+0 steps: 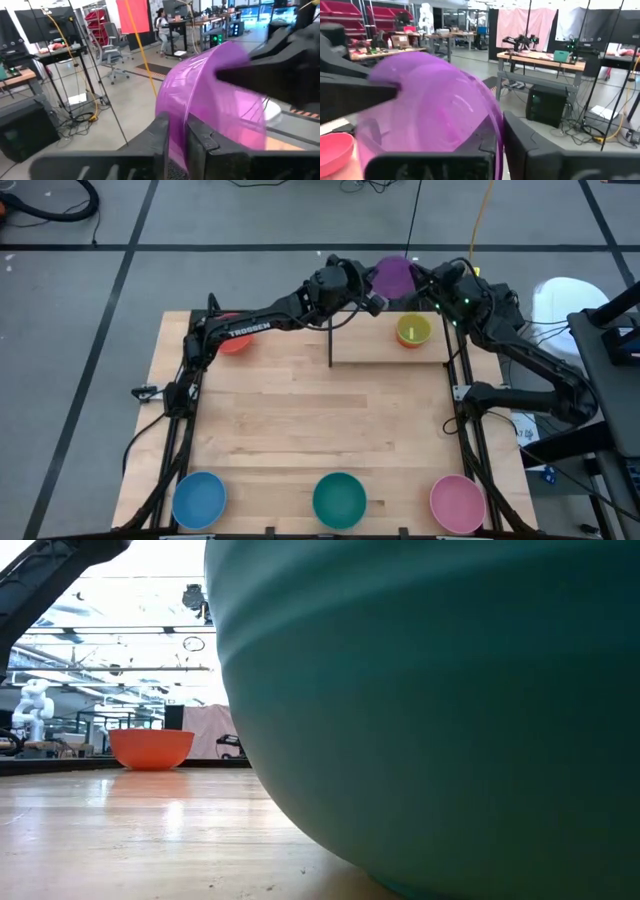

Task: Place and stack bowls onto a shelf
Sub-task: Stack the small purple bowl on top of the small yellow bowl on the shelf

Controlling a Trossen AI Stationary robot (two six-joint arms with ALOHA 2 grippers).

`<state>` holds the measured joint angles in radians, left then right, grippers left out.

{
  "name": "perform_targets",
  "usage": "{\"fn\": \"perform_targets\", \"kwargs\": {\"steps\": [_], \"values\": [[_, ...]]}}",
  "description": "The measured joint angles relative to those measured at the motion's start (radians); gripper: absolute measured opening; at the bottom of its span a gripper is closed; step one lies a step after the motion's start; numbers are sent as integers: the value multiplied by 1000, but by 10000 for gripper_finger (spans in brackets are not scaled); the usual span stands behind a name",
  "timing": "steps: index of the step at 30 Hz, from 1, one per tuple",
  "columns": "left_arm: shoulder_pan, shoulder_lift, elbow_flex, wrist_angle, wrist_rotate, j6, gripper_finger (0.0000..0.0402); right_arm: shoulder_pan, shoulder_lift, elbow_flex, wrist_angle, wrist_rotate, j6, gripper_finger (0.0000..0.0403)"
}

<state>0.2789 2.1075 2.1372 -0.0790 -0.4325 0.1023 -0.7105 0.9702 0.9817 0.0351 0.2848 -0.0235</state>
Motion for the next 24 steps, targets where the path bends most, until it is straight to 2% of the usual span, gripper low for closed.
{"fn": "perform_targets", "kwargs": {"steps": [15,19,24], "values": [[-12,-5,0,0,19,65,136,0,-19,0,-46,-14,-53,0],[-18,-23,0,-11,-13,159,147,0,-57,0,-138,-1,-61,0],[-13,-78,-2,-37,-79,174,149,-2,-122,-1,-270,5,-44,0]]}}
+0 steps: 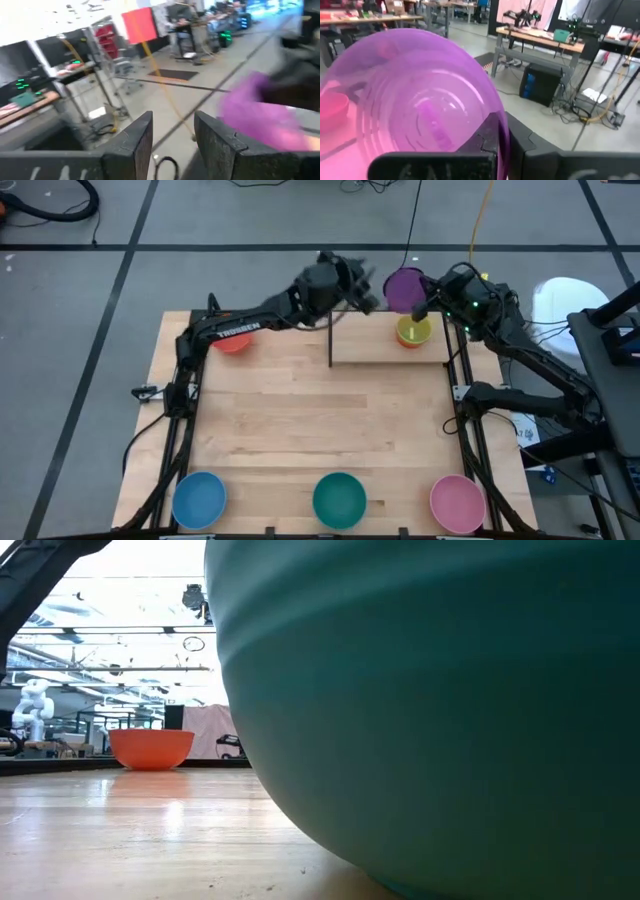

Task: Place and stack bowls onto a shelf
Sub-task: Stack the small purple bowl on top of the small yellow bowl on the shelf

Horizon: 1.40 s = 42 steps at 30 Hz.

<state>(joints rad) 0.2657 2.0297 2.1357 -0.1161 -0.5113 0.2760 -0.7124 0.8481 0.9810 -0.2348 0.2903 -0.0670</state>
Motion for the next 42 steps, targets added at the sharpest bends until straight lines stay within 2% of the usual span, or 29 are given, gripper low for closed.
{"fn": "perform_targets", "kwargs": {"steps": [5,10,17,21,26,32,42], "values": [[-2,-37,2,-30,3,1,149,-2,-43,0,-133,24,45,0],[3,-88,2,-89,-2,15,149,-35,-19,0,-276,23,124,0],[4,-132,2,-188,-121,34,150,-119,54,0,-364,20,230,0],[9,-162,2,-224,-141,37,150,-176,102,0,-438,-23,284,0],[8,-166,2,-236,-187,37,150,-228,178,0,-454,-110,290,0],[9,-169,2,-263,-200,36,150,-280,278,0,-494,-111,286,0],[11,-169,2,-311,-200,36,150,-304,398,1,-508,-137,283,0]]}}
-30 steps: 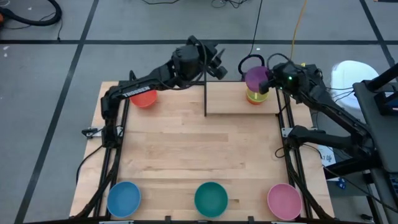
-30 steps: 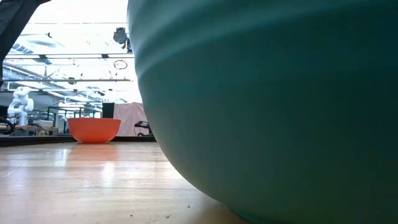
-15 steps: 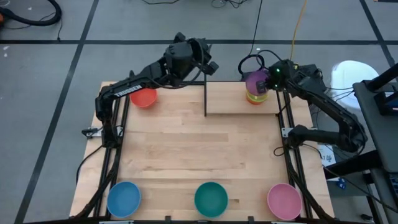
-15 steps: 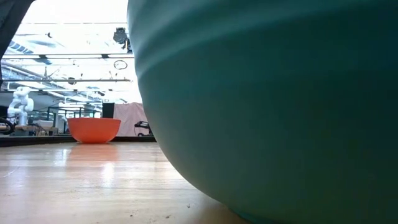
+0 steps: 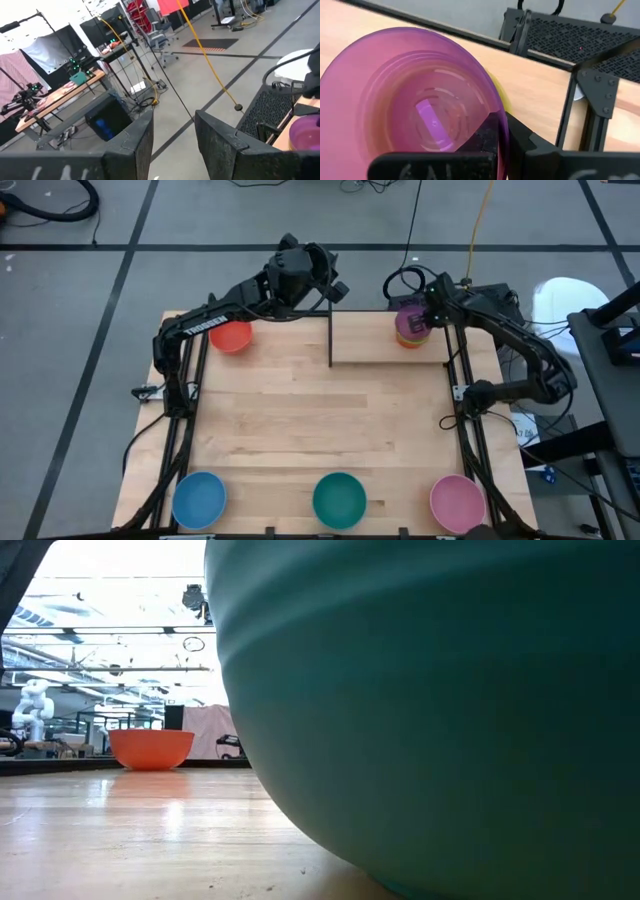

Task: Place and stack bowls onto a shelf
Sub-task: Stack the small purple bowl on top of the small yellow bowl on the shelf

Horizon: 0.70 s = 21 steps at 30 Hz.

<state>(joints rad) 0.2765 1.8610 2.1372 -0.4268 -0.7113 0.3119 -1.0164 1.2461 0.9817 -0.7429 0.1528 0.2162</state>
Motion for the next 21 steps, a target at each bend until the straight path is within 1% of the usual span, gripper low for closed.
{"fn": "perform_targets", "kwargs": {"steps": [6,11,16,21], "values": [[0,0,0,-10,0,0,150,-6,47,3,2,8,-20,0],[0,0,0,-15,0,1,150,-5,47,2,9,0,-71,4],[0,0,0,-18,0,4,150,-5,2,0,19,-59,-128,33],[1,0,0,-19,0,5,150,-5,-35,0,18,-54,-153,75]]}}
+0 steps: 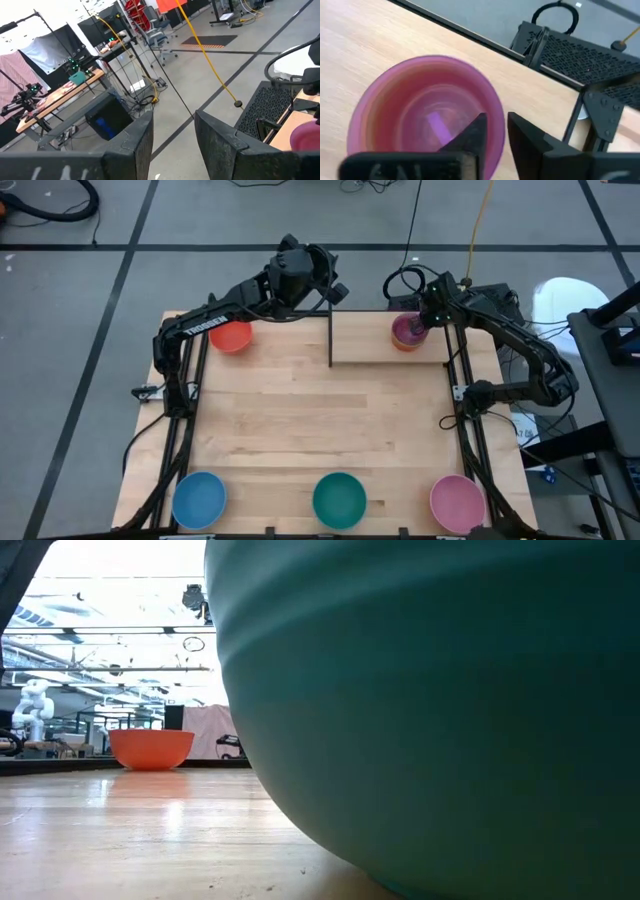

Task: Place and stack bowls onto a shelf
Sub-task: Stack the small purple bowl on top of the small yellow bowl on the shelf, then adjust the stacked small bowls on the shelf

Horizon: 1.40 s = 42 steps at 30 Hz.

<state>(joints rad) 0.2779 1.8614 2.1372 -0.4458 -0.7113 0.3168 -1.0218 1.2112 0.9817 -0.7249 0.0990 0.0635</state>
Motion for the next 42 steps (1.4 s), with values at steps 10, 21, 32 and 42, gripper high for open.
{"fn": "perform_targets", "kwargs": {"steps": [10,21,32,42], "values": [[15,0,0,0,0,2,150,28,-94,0,150,-343,21,129],[28,0,0,0,0,-5,150,140,3,0,242,-391,-124,122],[29,0,0,0,1,-7,150,173,132,0,224,-384,-243,114],[29,0,0,0,0,-8,150,173,191,-2,91,-209,-275,114]]}}
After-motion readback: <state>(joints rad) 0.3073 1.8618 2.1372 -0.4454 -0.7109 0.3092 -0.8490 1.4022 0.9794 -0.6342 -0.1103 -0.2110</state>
